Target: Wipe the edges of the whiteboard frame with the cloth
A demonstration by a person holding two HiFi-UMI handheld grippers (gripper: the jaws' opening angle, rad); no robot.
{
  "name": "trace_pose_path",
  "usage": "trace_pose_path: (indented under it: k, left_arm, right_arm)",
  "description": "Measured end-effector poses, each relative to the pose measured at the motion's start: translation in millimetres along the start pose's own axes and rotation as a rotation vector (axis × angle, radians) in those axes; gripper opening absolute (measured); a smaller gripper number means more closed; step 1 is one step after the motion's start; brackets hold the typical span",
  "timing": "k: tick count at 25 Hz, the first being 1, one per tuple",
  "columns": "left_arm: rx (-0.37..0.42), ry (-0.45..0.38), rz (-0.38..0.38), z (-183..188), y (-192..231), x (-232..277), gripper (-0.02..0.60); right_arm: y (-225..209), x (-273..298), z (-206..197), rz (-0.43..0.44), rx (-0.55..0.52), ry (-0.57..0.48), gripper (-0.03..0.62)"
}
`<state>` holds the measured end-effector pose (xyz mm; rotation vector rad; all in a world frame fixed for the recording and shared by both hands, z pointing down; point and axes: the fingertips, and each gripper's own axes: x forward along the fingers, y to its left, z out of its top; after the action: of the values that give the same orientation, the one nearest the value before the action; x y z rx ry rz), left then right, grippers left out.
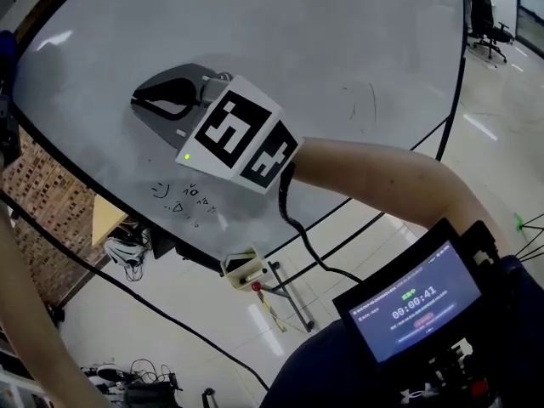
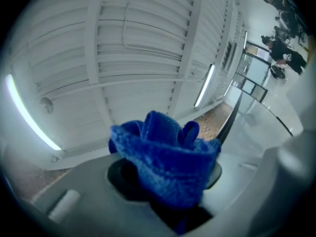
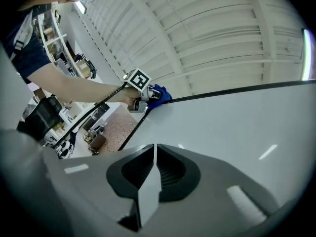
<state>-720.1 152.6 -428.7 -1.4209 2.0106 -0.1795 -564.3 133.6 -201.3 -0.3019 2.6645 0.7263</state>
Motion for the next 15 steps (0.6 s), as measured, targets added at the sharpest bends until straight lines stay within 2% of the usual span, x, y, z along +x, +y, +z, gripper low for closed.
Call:
trace_pose_path:
  k: [4, 7, 9, 12, 15]
  left_arm:
    - [0.086, -0.004, -0.008, 4.7, -16.9, 7.6, 0.167]
    - [0.096, -0.042, -0.069, 4.8, -40.6, 9.7, 0.167]
    - [0.052, -0.111, -0.083, 16.8, -52.7, 2.5, 0.169]
    - [-0.079, -0.23, -0.108, 37.4, -76.4, -21.6, 0.169]
    - [-0.215, -0.335, -0.204, 51.5, -121.8, -62.6, 0.17]
  right_arm:
    - [-11.1, -20.7, -23.0, -0.043, 0.017, 0.045, 0.025]
    - [-21.4, -33.8, -45.9, -0.088, 0.033, 0.059, 0.025]
    - [-29.8, -46.4, -45.8, -0.122, 0.056, 0.055, 0.025]
    - [-41.4, -73.2, -38.0, -0.176, 0.078, 0.043, 0.025]
    - [-46.3, -103.4, -34.5, -0.236, 0.089, 0.049, 0.025]
